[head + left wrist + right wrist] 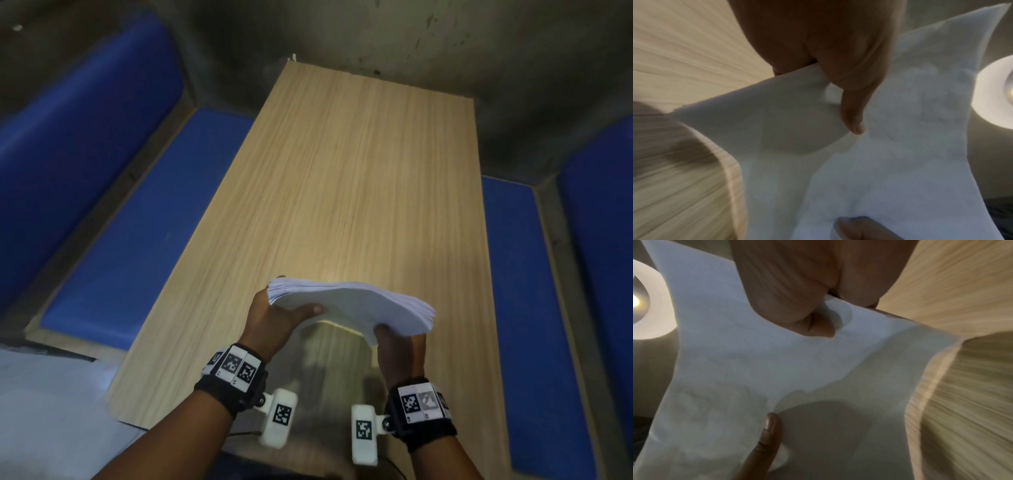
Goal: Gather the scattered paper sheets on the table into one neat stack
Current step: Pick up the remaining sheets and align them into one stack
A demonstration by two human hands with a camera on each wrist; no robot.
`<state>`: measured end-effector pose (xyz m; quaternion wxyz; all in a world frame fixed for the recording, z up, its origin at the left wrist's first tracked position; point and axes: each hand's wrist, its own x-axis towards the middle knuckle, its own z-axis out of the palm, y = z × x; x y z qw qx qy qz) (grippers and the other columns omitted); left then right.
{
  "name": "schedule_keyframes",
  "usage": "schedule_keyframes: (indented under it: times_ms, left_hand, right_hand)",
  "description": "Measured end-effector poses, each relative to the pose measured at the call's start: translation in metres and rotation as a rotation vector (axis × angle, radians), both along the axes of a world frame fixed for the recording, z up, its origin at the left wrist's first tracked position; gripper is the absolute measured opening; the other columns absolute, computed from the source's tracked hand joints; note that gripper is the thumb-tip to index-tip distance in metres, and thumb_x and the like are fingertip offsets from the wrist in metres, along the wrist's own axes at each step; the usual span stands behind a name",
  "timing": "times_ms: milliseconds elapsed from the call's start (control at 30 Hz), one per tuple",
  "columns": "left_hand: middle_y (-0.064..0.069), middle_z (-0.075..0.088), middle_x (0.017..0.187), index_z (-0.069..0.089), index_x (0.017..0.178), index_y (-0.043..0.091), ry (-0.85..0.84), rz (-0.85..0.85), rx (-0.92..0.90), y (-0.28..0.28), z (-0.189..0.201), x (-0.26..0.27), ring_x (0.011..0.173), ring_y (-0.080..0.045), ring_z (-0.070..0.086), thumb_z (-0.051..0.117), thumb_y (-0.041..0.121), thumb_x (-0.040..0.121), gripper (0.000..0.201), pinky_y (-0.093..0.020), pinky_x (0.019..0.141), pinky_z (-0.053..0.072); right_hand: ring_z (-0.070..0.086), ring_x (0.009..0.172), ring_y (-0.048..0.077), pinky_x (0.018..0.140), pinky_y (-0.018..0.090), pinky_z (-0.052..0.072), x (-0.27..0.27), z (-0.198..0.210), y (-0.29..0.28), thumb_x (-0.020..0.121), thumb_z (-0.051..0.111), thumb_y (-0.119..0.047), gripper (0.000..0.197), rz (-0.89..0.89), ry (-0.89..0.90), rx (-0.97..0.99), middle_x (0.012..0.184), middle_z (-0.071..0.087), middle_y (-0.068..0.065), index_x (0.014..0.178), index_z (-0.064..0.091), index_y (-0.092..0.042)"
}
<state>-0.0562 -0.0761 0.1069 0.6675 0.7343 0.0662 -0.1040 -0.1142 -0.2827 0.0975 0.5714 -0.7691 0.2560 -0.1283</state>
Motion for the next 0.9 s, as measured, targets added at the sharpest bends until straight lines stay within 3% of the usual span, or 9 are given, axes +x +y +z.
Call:
schedule_keyframes:
  times_ms: [167, 267, 367, 467, 533, 633, 733, 833, 900]
  left_hand:
    - [0.035, 0.07, 0.068, 0.067, 0.086, 0.024, 0.057, -0.069, 0.06, -0.001, -0.015, -0.006, 0.066, 0.016, 0.065, 0.088, 0.0, 0.072, 0.035, -0.008, 0.059, 0.047]
    - [0.029, 0.073, 0.074, 0.068, 0.088, 0.023, 0.054, -0.07, 0.051, 0.004, -0.016, -0.006, 0.07, 0.011, 0.067, 0.089, 0.001, 0.07, 0.034, -0.01, 0.061, 0.049]
    - [0.013, 0.078, 0.08, 0.071, 0.089, 0.014, 0.083, -0.052, 0.012, 0.01, -0.023, -0.008, 0.073, 0.0, 0.072, 0.091, 0.002, 0.068, 0.031, -0.017, 0.063, 0.053]
    - [0.007, 0.079, 0.081, 0.073, 0.097, 0.008, 0.117, -0.078, 0.002, 0.007, -0.031, -0.011, 0.077, -0.004, 0.073, 0.089, 0.0, 0.07, 0.032, -0.016, 0.064, 0.054]
    - [0.011, 0.078, 0.084, 0.072, 0.102, 0.015, 0.112, -0.104, 0.019, 0.007, -0.033, -0.009, 0.082, -0.001, 0.072, 0.088, 0.004, 0.073, 0.035, -0.013, 0.066, 0.052]
    - [0.022, 0.078, 0.093, 0.07, 0.107, 0.027, 0.104, -0.139, 0.044, 0.011, -0.033, -0.002, 0.088, 0.002, 0.072, 0.087, 0.014, 0.077, 0.037, -0.014, 0.072, 0.052]
    - [0.01, 0.076, 0.111, 0.061, 0.123, 0.033, 0.193, -0.169, 0.052, 0.019, -0.035, 0.004, 0.101, -0.008, 0.071, 0.08, 0.027, 0.085, 0.043, -0.03, 0.082, 0.057]
    - [0.005, 0.072, 0.116, 0.052, 0.123, 0.031, 0.25, -0.211, 0.13, 0.023, -0.049, 0.005, 0.104, -0.015, 0.07, 0.067, 0.014, 0.087, 0.042, -0.04, 0.089, 0.057]
    - [0.004, 0.071, 0.115, 0.052, 0.124, 0.027, 0.262, -0.208, 0.219, 0.021, -0.062, 0.004, 0.101, -0.014, 0.069, 0.062, 0.008, 0.086, 0.044, -0.036, 0.087, 0.056]
  right_hand:
    - [0.05, 0.058, 0.001, 0.059, 0.027, 0.043, -0.006, -0.032, 0.007, 0.066, 0.057, -0.002, 0.035, -0.036, 0.143, 0.075, 0.065, 0.054, -0.015, 0.062, 0.06, -0.036]
    - [0.053, 0.057, 0.0, 0.058, 0.026, 0.042, -0.004, -0.029, 0.004, 0.069, 0.059, 0.001, 0.027, -0.063, 0.153, 0.093, 0.068, 0.057, -0.007, 0.072, 0.06, -0.026]
    - [0.058, 0.062, -0.005, 0.055, 0.015, 0.047, -0.008, -0.03, 0.003, 0.075, 0.06, 0.008, 0.026, -0.025, 0.148, 0.075, 0.075, 0.064, -0.004, 0.081, 0.065, -0.016]
    - [0.05, 0.06, 0.01, 0.059, 0.03, 0.042, -0.01, -0.041, 0.008, 0.069, 0.057, -0.006, 0.024, -0.034, 0.238, 0.105, 0.065, 0.052, -0.008, 0.066, 0.053, -0.029]
    - [0.049, 0.062, 0.024, 0.058, 0.034, 0.04, -0.009, -0.049, 0.006, 0.064, 0.056, -0.007, 0.018, -0.042, 0.299, 0.155, 0.062, 0.051, 0.001, 0.059, 0.051, -0.024]
    - [0.063, 0.079, 0.026, 0.067, 0.042, 0.054, -0.007, -0.035, 0.002, 0.07, 0.057, 0.008, 0.038, 0.009, 0.292, 0.227, 0.085, 0.068, 0.011, 0.087, 0.069, -0.025]
    - [0.061, 0.082, 0.023, 0.064, 0.03, 0.048, -0.005, -0.02, -0.003, 0.074, 0.051, 0.015, 0.037, 0.084, 0.336, 0.216, 0.089, 0.067, 0.004, 0.1, 0.065, -0.008]
    - [0.061, 0.094, 0.024, 0.079, 0.032, 0.048, -0.006, -0.026, -0.005, 0.077, 0.048, 0.013, 0.049, 0.086, 0.462, 0.253, 0.106, 0.064, 0.002, 0.117, 0.056, -0.015]
    - [0.06, 0.093, 0.023, 0.082, 0.032, 0.047, -0.006, -0.038, -0.006, 0.079, 0.048, 0.01, 0.048, 0.079, 0.547, 0.202, 0.109, 0.062, 0.004, 0.122, 0.051, -0.012]
